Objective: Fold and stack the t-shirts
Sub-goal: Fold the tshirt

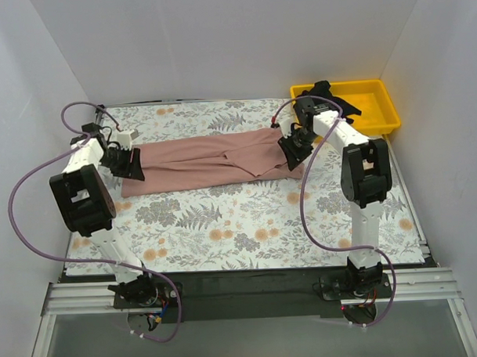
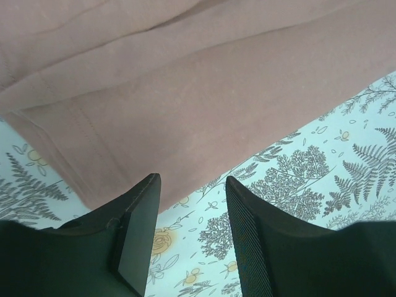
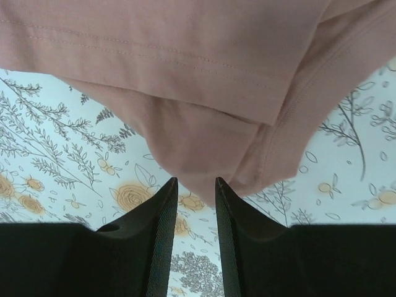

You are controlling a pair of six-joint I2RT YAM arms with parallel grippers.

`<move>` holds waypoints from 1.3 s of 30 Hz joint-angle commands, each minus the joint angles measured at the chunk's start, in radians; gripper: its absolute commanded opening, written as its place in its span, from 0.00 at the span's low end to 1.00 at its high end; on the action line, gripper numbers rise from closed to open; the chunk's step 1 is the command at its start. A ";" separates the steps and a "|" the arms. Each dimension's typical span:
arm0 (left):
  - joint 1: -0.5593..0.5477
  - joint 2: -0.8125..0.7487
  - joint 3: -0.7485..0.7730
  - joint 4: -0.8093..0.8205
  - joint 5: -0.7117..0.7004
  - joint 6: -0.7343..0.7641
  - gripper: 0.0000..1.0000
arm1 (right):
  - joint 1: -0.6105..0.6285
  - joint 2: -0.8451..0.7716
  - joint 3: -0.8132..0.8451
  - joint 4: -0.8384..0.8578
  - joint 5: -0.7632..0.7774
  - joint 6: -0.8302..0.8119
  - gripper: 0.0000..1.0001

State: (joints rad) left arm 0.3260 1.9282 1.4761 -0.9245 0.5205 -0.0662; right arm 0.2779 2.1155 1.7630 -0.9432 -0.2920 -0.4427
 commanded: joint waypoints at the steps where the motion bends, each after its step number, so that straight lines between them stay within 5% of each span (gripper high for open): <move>1: 0.002 0.012 -0.025 0.033 -0.020 -0.055 0.45 | -0.003 0.055 -0.013 0.000 -0.010 0.050 0.37; 11: 0.004 0.029 -0.180 0.093 -0.212 0.009 0.39 | -0.009 0.064 -0.144 0.052 0.137 0.070 0.16; 24: 0.004 -0.181 -0.405 0.059 -0.289 0.147 0.37 | -0.002 -0.193 -0.491 0.104 0.166 0.044 0.14; 27: 0.005 -0.259 -0.406 -0.017 -0.242 0.209 0.36 | 0.006 -0.287 -0.566 0.092 0.140 0.029 0.18; 33: -0.044 -0.379 -0.173 -0.210 0.139 0.298 0.41 | 0.006 -0.383 -0.432 -0.012 -0.036 0.038 0.32; 39: -0.350 -0.480 -0.135 0.040 0.306 0.244 0.50 | -0.022 -0.341 -0.321 -0.014 -0.122 0.113 0.36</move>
State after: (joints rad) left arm 0.1040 1.5246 1.3502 -0.9794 0.6464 0.1772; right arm 0.2779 1.7706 1.3926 -0.9264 -0.3412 -0.3710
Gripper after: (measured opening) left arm 0.496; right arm 0.353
